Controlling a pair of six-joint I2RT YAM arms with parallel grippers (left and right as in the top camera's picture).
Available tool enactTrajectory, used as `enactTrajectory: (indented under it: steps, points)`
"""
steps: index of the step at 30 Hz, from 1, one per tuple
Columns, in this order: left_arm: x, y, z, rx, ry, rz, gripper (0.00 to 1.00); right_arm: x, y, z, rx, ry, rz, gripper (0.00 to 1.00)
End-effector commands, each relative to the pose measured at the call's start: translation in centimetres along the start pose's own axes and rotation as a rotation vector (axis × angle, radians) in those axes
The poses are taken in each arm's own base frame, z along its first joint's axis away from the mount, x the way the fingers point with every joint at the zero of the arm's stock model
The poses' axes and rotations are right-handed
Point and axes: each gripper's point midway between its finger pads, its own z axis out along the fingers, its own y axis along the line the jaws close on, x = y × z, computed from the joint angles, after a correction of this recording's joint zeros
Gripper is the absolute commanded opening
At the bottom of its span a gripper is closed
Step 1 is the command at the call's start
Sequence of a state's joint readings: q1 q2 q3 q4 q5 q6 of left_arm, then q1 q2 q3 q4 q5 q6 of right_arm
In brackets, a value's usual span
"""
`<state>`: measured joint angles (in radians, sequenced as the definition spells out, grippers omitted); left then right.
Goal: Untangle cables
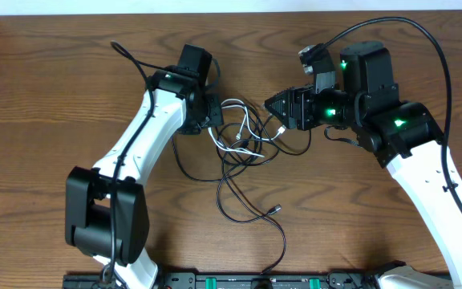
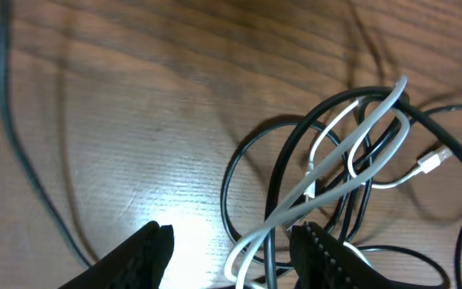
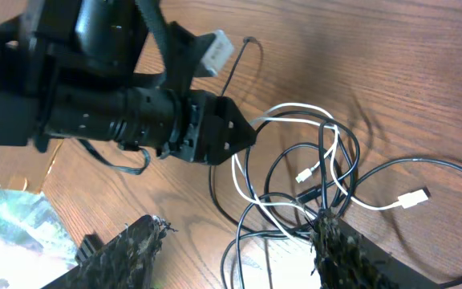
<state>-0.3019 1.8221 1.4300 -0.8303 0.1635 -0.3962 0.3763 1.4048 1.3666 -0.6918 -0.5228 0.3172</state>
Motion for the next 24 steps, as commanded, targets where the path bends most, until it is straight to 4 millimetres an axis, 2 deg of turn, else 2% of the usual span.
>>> enactTrajectory:
  steps: [1,4,12,24]
  points:
    - [0.7,-0.7,0.7,0.057,0.041,0.095,0.53,-0.4,0.3,-0.5,-0.002,-0.017,-0.027,0.59]
    - [0.6,-0.5,0.7,0.046,0.033,0.095,0.53,-0.4,0.3,-0.5,-0.002,-0.017,-0.027,0.59]
    - [-0.3,1.4,1.3,-0.067,-0.001,0.093,0.53,0.0,0.2,-0.5,0.003,-0.002,-0.018,0.59]
    - [0.1,1.9,3.6,-0.086,0.041,0.088,0.53,0.1,0.2,-0.5,0.004,0.002,-0.023,0.59]
